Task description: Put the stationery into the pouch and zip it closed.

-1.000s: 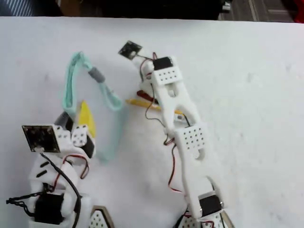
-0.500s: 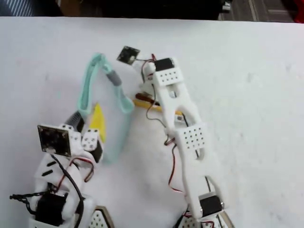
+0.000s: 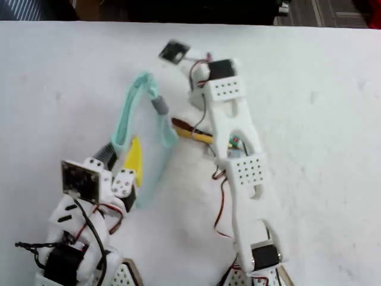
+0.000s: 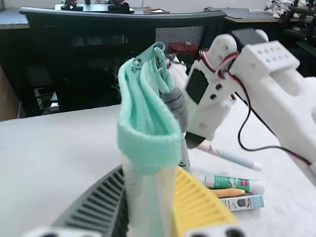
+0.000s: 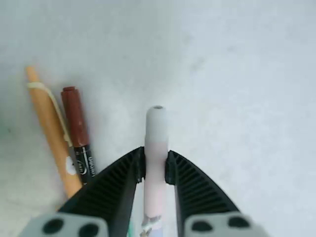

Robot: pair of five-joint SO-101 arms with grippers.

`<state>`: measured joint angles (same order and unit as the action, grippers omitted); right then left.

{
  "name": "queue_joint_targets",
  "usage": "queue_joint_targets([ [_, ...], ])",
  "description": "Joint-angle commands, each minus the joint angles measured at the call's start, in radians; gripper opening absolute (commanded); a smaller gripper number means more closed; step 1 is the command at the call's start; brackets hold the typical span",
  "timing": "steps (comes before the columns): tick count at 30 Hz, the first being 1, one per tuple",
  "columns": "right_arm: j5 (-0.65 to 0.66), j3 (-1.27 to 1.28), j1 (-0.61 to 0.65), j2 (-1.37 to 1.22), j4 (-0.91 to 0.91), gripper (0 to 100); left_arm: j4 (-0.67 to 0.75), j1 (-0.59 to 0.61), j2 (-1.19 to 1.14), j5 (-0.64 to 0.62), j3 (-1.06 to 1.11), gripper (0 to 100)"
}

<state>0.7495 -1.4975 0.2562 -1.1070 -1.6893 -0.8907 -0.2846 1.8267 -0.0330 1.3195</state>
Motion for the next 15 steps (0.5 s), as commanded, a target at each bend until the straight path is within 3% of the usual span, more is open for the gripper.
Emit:
queue_joint_targets([
  [1,-0.066,-0.123,-0.054,0.084,-0.031,1.6,-0.052,-0.056,-0.002,0.068,-0.009,13],
  [4,-0.127,-0.167,-0.104,0.085,-0.033,1.6,-0.068,-0.051,-0.002,0.037,-0.009,18],
  [15,-0.262,-0.146,-0.245,0.325,-0.035,1.6,-0.066,-0.051,-0.002,0.038,-0.009,18],
])
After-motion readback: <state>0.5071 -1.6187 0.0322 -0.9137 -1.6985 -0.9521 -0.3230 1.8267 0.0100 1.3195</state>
